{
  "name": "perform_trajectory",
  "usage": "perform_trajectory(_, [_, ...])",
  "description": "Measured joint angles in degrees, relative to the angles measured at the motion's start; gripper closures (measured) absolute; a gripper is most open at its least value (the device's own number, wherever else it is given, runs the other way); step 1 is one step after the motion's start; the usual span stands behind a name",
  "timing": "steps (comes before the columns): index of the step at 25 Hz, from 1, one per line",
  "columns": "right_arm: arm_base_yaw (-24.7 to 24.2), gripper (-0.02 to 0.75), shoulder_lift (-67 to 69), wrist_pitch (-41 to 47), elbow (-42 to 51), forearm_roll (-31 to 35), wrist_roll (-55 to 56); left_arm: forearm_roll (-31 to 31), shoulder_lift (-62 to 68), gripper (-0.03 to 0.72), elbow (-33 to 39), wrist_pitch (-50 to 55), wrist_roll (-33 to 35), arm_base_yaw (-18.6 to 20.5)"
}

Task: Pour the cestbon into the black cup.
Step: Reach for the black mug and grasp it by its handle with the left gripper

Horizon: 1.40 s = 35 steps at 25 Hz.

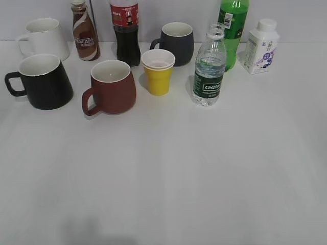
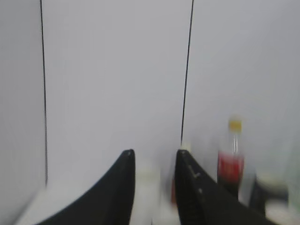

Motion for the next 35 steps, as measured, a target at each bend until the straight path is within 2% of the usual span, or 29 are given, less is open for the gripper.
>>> perform_trajectory(3, [0.0, 0.256, 0.0, 0.0, 0.0, 0.0, 0.0, 1.39, 7.64, 0.456, 0.8, -14.48, 0.0, 0.0])
perform_trajectory(7, [0.0, 0.256, 0.0, 0.0, 0.0, 0.0, 0.0, 2.94, 20.41, 0.449, 0.85, -22.97, 0.0, 0.0])
perform_trajectory(14, [0.0, 0.256, 0.0, 0.0, 0.0, 0.0, 0.0, 4.91, 50.13, 0.444, 3.09, -39.12, 0.0, 0.0])
perform_trajectory(18, [0.0, 0.256, 0.0, 0.0, 0.0, 0.0, 0.0, 3.03, 65.35, 0.44, 6.97, -56.61, 0.0, 0.0])
perform_trajectory(22, [0.0, 0.256, 0.0, 0.0, 0.0, 0.0, 0.05, 0.81, 76.6, 0.391, 10.41, -71.29, 0.0, 0.0])
perform_trajectory(25, [0.0, 0.256, 0.0, 0.0, 0.0, 0.0, 0.05, -1.37, 83.07, 0.359, 11.0, -76.55, 0.12, 0.0])
perform_trajectory(30, [0.0, 0.256, 0.0, 0.0, 0.0, 0.0, 0.01, -6.61, 90.89, 0.35, 11.0, -79.79, 0.18, 0.0])
perform_trajectory(35, [0.0, 0.256, 0.0, 0.0, 0.0, 0.0, -0.01, -6.87, 97.08, 0.349, 10.4, -82.53, 0.18, 0.0])
